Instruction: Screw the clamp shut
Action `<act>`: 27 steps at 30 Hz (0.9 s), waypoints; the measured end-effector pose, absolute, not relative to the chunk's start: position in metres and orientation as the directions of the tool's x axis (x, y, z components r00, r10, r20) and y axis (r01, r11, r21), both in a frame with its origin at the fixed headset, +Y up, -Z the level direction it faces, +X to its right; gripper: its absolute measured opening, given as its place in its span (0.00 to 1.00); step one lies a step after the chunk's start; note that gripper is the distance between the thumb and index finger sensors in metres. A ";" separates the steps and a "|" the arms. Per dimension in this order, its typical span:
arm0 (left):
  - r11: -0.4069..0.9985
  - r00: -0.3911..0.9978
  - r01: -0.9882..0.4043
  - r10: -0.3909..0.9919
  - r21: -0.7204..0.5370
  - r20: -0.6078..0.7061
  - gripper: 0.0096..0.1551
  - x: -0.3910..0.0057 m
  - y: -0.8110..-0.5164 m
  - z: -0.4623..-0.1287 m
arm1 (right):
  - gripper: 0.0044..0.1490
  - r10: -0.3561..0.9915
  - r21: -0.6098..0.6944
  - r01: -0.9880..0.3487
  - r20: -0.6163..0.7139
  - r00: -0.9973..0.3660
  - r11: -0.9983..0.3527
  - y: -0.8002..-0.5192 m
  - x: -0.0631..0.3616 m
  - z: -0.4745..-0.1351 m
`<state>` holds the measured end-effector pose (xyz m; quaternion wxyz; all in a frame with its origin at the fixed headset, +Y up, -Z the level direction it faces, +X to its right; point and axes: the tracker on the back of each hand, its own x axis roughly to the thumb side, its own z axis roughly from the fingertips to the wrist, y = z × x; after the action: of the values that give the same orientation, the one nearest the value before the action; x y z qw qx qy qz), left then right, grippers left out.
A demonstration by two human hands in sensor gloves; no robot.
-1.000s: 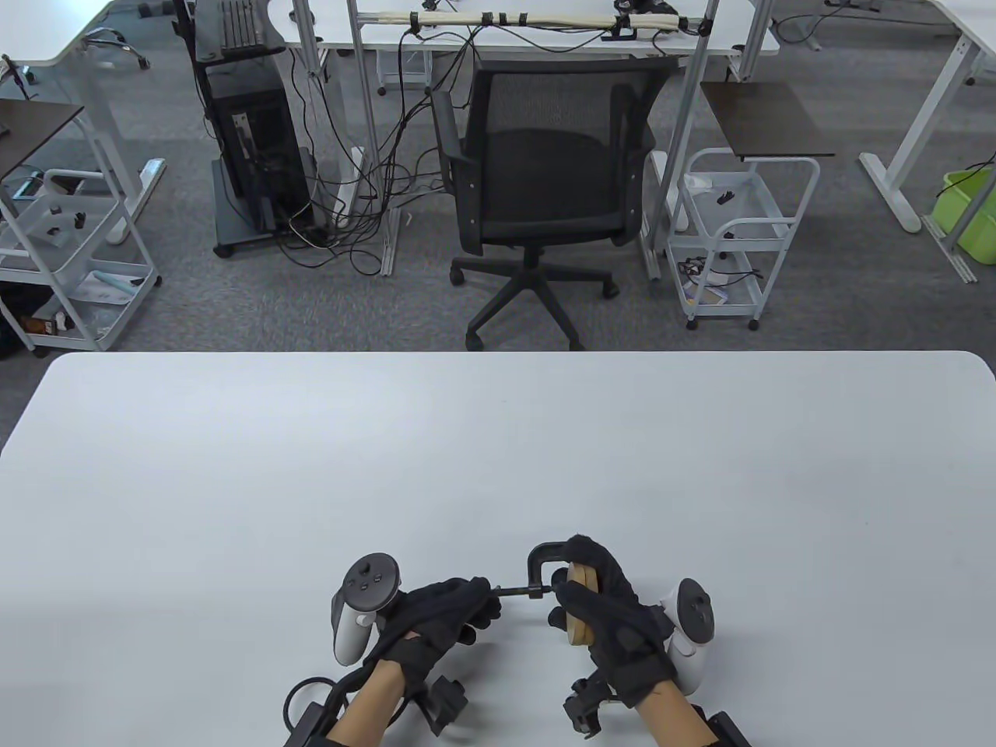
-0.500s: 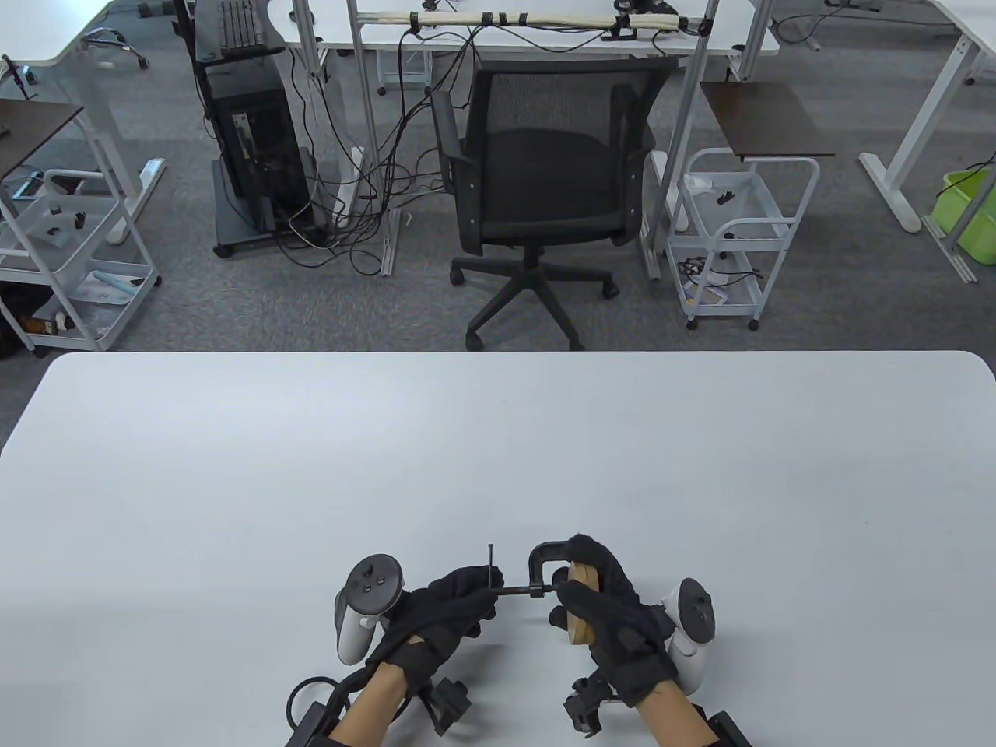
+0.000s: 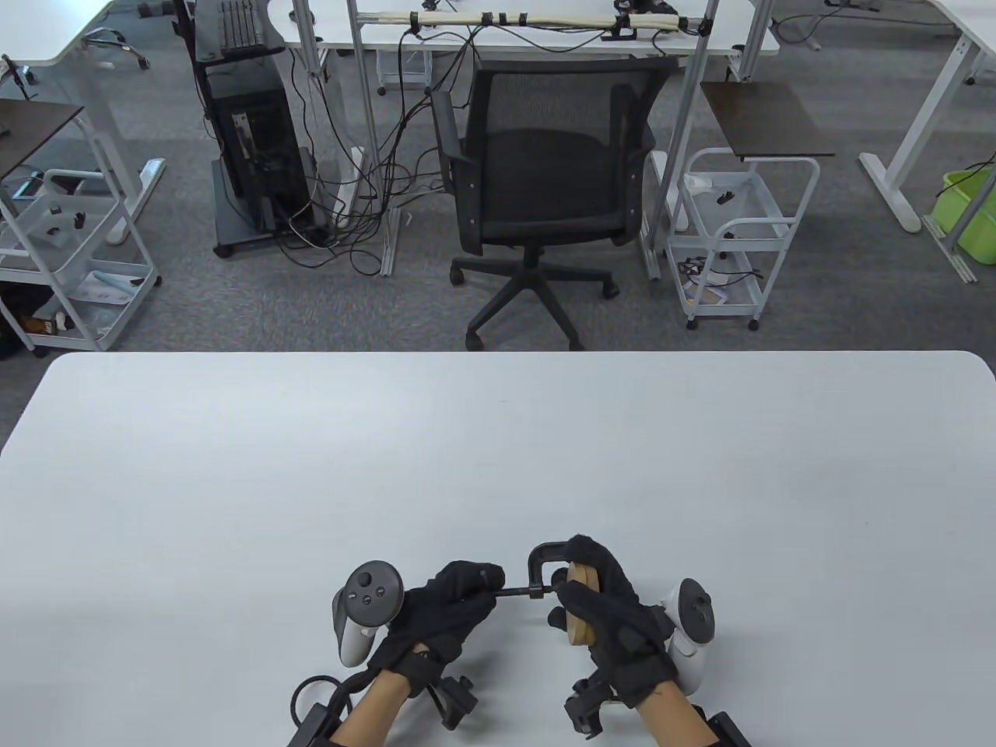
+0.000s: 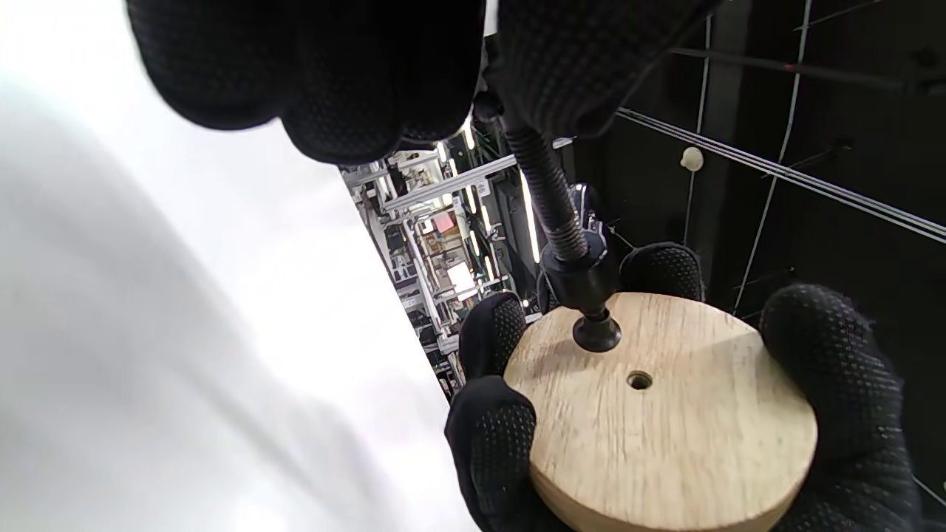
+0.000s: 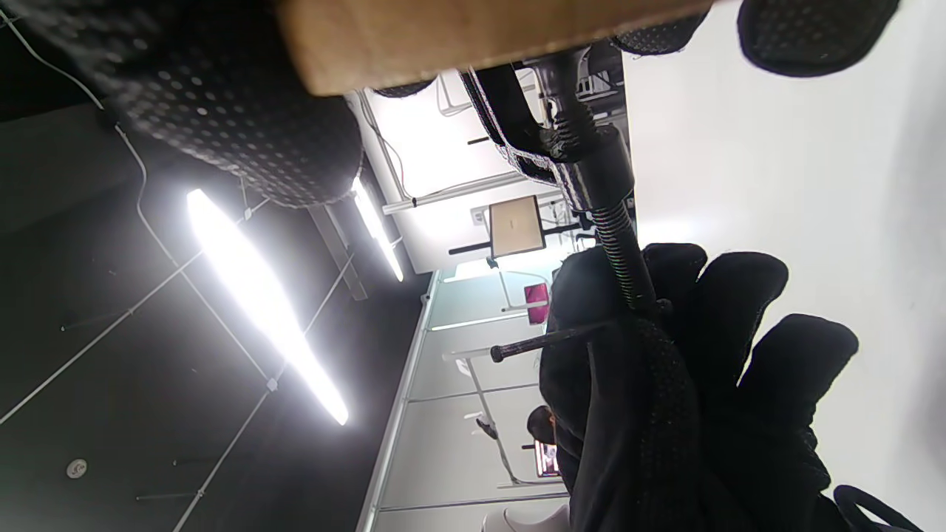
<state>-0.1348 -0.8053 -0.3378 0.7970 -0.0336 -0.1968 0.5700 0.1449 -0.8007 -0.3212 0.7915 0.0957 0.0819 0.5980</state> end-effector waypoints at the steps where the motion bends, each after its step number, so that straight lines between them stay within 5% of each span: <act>1: 0.357 0.280 -0.894 0.917 -0.270 0.284 0.26 -0.135 -0.805 -0.338 | 0.49 0.962 0.249 -0.931 -0.015 0.271 0.266 -0.801 0.145 -0.321; 11: 0.397 0.307 -0.859 0.905 -0.325 0.295 0.34 -0.136 -0.802 -0.339 | 0.49 0.961 0.239 -0.933 -0.015 0.275 0.271 -0.801 0.145 -0.321; 18: 0.468 0.435 -0.865 0.880 -0.183 0.193 0.33 -0.150 -0.805 -0.339 | 0.49 0.959 0.235 -0.931 -0.016 0.284 0.279 -0.800 0.145 -0.321; 21: 0.409 0.402 -0.855 0.911 -0.320 0.089 0.39 -0.148 -0.813 -0.340 | 0.49 0.957 0.239 -0.928 -0.016 0.291 0.286 -0.800 0.145 -0.321; 27: 0.241 0.263 -0.884 0.965 -0.400 -0.001 0.41 -0.142 -0.825 -0.341 | 0.49 0.953 0.252 -0.921 -0.017 0.302 0.296 -0.800 0.143 -0.319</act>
<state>-0.1423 -0.8247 -0.3408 0.7779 -0.1625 -0.1238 0.5943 0.1433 -0.7998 -0.3192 0.8008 0.0976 0.0818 0.5852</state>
